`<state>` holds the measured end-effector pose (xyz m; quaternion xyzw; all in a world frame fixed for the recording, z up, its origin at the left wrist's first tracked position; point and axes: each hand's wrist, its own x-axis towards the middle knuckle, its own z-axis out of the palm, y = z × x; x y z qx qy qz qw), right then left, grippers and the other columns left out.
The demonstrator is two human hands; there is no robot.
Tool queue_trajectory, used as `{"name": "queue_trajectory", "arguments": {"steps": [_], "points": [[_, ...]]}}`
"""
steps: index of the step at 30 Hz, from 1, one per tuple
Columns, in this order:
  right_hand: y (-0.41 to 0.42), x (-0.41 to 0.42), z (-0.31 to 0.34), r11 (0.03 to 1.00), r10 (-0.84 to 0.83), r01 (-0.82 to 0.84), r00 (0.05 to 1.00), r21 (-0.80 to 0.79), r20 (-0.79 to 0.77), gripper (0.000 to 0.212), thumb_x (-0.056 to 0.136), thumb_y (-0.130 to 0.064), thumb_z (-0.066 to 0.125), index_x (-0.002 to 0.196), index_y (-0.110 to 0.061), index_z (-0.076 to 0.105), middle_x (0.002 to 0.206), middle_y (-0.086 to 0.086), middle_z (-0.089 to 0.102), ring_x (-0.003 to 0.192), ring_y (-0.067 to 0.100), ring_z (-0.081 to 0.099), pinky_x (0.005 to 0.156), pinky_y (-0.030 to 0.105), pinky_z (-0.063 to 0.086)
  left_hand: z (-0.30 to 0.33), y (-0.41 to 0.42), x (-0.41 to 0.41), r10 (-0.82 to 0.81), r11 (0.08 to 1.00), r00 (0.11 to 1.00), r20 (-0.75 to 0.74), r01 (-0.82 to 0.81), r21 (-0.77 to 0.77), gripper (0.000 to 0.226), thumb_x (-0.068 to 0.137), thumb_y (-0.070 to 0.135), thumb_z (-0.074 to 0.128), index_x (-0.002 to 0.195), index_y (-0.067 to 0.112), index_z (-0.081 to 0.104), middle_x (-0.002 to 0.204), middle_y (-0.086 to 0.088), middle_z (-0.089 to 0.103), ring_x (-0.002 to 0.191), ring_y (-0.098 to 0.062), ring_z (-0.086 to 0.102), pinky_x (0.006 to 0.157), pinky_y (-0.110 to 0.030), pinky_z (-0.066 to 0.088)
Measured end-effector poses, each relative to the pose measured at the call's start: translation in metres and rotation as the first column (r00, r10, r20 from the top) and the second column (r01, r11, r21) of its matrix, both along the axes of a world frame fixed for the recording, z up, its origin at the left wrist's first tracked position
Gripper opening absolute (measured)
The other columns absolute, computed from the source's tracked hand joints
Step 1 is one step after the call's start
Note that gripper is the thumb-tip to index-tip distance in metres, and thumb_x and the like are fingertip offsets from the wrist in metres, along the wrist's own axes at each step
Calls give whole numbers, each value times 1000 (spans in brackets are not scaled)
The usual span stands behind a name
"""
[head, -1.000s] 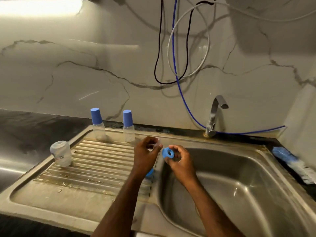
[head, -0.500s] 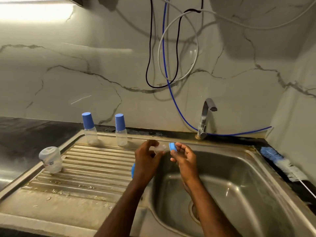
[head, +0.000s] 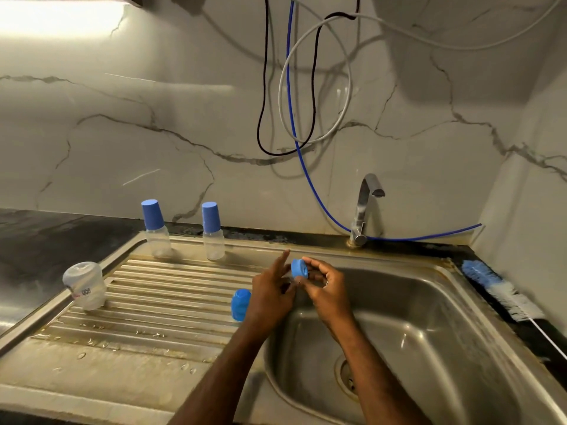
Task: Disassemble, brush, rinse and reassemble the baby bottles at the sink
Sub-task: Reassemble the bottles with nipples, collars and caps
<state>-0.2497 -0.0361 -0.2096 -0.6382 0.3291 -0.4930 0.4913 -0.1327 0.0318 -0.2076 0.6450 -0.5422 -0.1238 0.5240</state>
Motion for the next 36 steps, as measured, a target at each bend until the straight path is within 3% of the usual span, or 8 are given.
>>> {"name": "queue_trajectory", "arguments": {"steps": [3, 8, 15, 21, 25, 28, 36], "points": [[-2, -4, 0, 999, -36, 34, 998, -37, -46, 44, 80, -3, 80, 116, -23, 66, 113, -5, 69, 103, 8, 67, 89, 23, 57, 2, 1, 1, 60, 997, 997, -57, -63, -49, 62, 92, 6, 69, 148, 22, 46, 140, 1, 60, 121, -4, 58, 103, -25, 50], [3, -2, 0, 998, -12, 8, 998, -58, -64, 44, 80, -5, 80, 114, -27, 64, 108, -10, 68, 102, 5, 67, 88, 21, 56, 5, 4, 4, 219, 969, 974, -52, -224, -108, 43, 88, 9, 76, 130, 12, 65, 123, -5, 71, 109, -10, 68, 93, -19, 54], [5, 0, 0, 997, 2, -4, 1000, -81, -29, 48, 79, -3, 81, 123, -13, 65, 116, -1, 68, 105, 10, 68, 84, 17, 56, 5, 4, 0, 230, 968, 973, -3, -229, -102, 39, 87, 7, 77, 125, 10, 68, 117, -6, 74, 104, -11, 70, 90, -19, 55], [-2, -1, -4, 997, -51, 51, 999, -55, 1, 44, 77, -7, 84, 114, -22, 68, 112, 1, 73, 101, 12, 71, 85, 22, 58, 6, 4, 2, 177, 972, 957, -231, -207, -113, 38, 86, 4, 76, 122, 13, 67, 102, 5, 75, 91, -3, 72, 88, -28, 60], [1, 1, -1, 999, -27, 28, 999, -44, 31, 43, 79, -12, 84, 118, -19, 69, 110, -2, 73, 101, 12, 71, 86, 26, 59, 5, 7, -2, 147, 976, 936, -321, -190, -106, 29, 88, 13, 77, 115, 20, 69, 100, 7, 74, 91, 1, 70, 83, -18, 58], [1, 0, 0, 999, -13, 15, 999, -44, 41, 45, 77, -12, 85, 119, -18, 69, 112, -1, 74, 102, 12, 71, 86, 27, 59, 5, 6, 0, 115, 977, 895, -431, -180, -113, 29, 85, 12, 79, 112, 17, 70, 99, 3, 76, 90, -4, 72, 82, -23, 60], [3, 0, 0, 998, 4, -2, 1000, -61, 24, 48, 77, -8, 84, 122, -13, 68, 114, 0, 73, 102, 11, 71, 87, 25, 59, 5, 4, 0, 154, 957, 820, -552, -263, -124, 24, 83, 5, 80, 103, 14, 72, 91, 0, 76, 85, -11, 75, 81, -32, 62]]}}
